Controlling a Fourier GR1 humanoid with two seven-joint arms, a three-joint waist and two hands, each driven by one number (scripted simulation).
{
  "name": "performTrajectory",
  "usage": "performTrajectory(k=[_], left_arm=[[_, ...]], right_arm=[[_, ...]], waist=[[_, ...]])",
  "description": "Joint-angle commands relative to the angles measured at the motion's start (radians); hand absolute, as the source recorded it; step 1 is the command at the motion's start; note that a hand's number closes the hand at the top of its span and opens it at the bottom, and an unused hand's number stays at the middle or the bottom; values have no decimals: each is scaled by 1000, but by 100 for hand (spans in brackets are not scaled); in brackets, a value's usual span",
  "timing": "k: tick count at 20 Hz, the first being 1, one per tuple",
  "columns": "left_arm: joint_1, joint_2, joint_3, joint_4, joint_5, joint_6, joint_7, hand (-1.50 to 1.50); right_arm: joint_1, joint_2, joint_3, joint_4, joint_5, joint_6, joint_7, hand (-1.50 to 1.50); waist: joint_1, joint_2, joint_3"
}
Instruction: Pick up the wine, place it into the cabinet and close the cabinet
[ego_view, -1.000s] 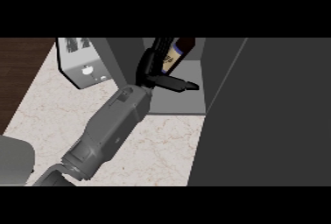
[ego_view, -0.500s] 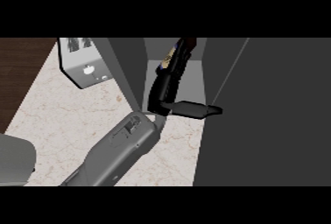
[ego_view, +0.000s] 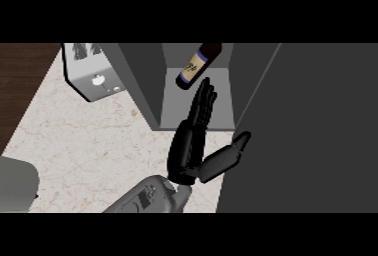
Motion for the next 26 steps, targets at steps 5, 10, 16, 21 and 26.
performTrajectory(k=[5, 10, 16, 21, 26], left_arm=[[256, 49, -130, -349, -73, 73, 30, 150], [362, 218, -114, -499, -43, -66, 59, 150], [465, 347, -59, -608, -3, -163, 1, 150], [594, 493, 7, -669, 87, -319, -59, 150], [718, 592, 103, -727, 154, -421, -128, 150]], right_arm=[[60, -5, -18, -73, -22, 8, 3, -150], [60, -3, 10, -2, 3, 22, -37, -150], [63, -4, 120, -76, -102, 99, -4, 150], [-18, 81, 212, -34, -125, 53, 19, 150], [18, 163, 359, -86, -95, 20, 63, 150]], waist=[[-2, 1, -1], [0, 3, -1], [0, 4, -1], [11, 3, -3], [12, -3, -4]])
